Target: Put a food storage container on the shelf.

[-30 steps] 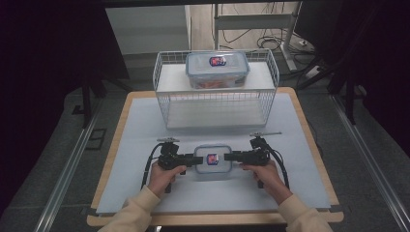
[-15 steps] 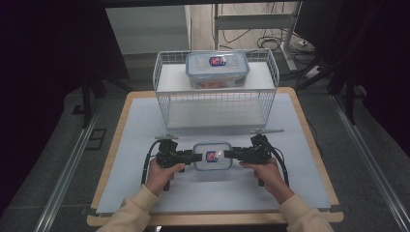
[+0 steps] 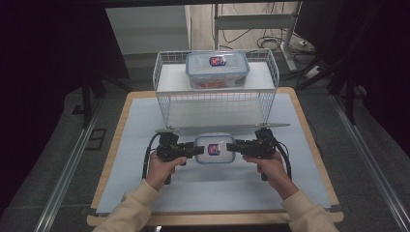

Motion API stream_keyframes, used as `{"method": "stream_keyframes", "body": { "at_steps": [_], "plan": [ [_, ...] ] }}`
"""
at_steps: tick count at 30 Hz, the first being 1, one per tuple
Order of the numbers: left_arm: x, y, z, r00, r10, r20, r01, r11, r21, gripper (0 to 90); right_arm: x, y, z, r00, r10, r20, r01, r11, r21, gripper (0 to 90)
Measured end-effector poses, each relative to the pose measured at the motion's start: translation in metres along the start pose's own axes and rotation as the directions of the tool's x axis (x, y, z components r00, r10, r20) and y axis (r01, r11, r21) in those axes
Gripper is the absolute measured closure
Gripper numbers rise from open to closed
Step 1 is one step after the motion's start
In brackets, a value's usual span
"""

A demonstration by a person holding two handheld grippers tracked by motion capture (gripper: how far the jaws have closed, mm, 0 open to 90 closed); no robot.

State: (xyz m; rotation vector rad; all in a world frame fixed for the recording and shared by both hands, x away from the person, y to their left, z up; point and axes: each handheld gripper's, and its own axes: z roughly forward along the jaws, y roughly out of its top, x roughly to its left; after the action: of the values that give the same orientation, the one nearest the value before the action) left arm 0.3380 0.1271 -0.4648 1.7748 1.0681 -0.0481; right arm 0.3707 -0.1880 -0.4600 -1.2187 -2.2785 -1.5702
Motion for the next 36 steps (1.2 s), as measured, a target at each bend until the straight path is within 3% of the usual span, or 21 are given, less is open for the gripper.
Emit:
{"method": "stream_keyframes", "body": {
  "at_steps": [18, 27, 31, 36],
  "plan": [
    [-0.017, 0.053, -0.023, 0.9973, 0.073, -0.010, -0.074, 0.9961, -0.049, 50.6, 0.017, 0.046, -0.020, 0.9977, -0.067, 0.004, 0.067, 0.995, -0.075, 52.1],
    [-0.029, 0.084, -0.036, 0.9932, 0.116, -0.013, -0.116, 0.9908, -0.069, 50.8, 0.029, 0.073, -0.033, 0.9949, -0.101, 0.008, 0.101, 0.988, -0.118, 52.1],
    [-0.039, 0.101, -0.044, 0.9889, 0.145, -0.033, -0.147, 0.9858, -0.082, 50.8, 0.035, 0.088, -0.041, 0.9928, -0.119, 0.004, 0.119, 0.983, -0.141, 52.1],
    [-0.042, 0.112, -0.047, 0.9879, 0.152, -0.031, -0.154, 0.9838, -0.092, 50.8, 0.039, 0.100, -0.046, 0.9912, -0.133, 0.004, 0.132, 0.980, -0.151, 52.1]
  ]
}}
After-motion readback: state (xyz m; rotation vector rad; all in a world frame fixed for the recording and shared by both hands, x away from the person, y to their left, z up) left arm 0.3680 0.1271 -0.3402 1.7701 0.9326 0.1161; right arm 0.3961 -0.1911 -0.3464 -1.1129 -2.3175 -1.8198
